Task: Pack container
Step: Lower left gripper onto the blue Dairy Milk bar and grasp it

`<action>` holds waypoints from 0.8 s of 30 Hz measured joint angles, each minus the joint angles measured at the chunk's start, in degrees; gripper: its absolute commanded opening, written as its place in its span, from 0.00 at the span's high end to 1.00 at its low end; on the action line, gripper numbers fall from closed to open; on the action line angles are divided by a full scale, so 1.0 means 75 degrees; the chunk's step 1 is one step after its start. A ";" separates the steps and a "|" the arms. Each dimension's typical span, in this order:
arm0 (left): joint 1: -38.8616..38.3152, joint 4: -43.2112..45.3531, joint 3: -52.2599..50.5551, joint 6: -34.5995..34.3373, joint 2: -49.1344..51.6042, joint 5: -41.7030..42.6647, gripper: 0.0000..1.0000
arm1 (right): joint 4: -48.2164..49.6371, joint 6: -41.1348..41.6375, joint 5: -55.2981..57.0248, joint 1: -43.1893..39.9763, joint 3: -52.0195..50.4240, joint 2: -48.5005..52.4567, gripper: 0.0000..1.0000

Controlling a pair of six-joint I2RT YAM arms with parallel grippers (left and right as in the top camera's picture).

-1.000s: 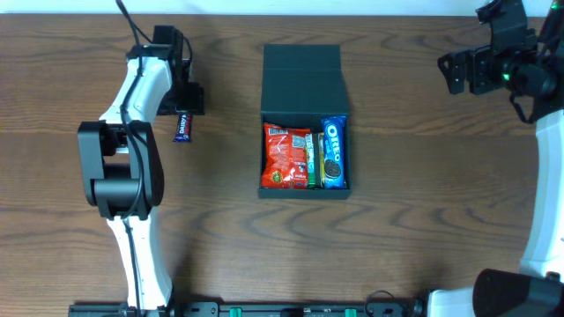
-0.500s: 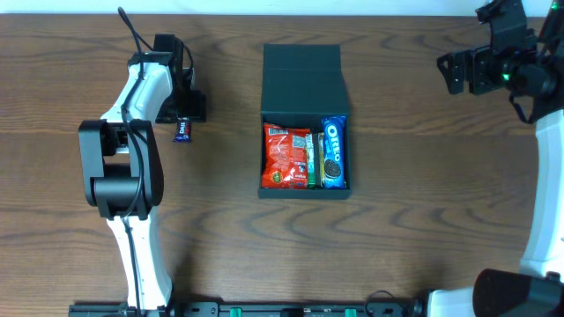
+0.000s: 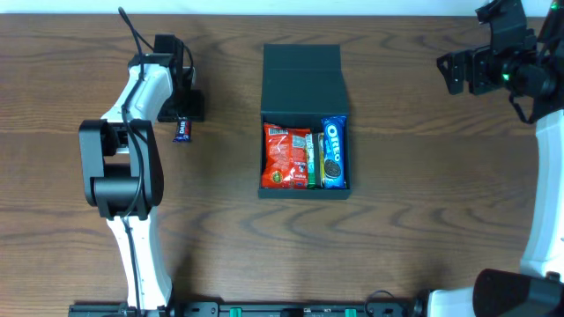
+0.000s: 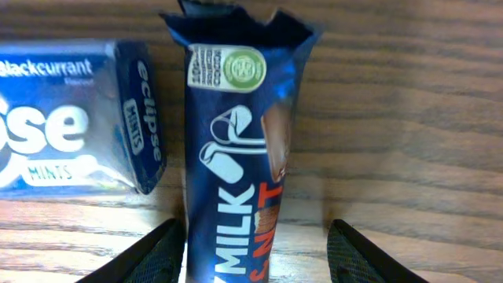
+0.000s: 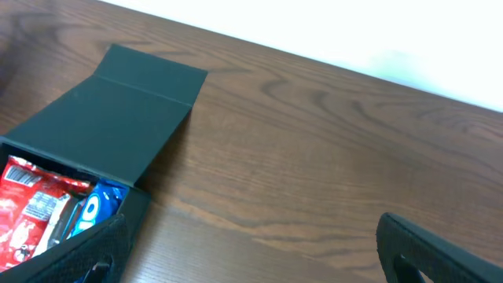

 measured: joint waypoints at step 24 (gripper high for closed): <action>0.0000 0.0006 -0.0003 -0.0376 0.0000 -0.0003 0.75 | -0.0003 0.0023 -0.0023 0.0000 0.0000 0.0000 0.01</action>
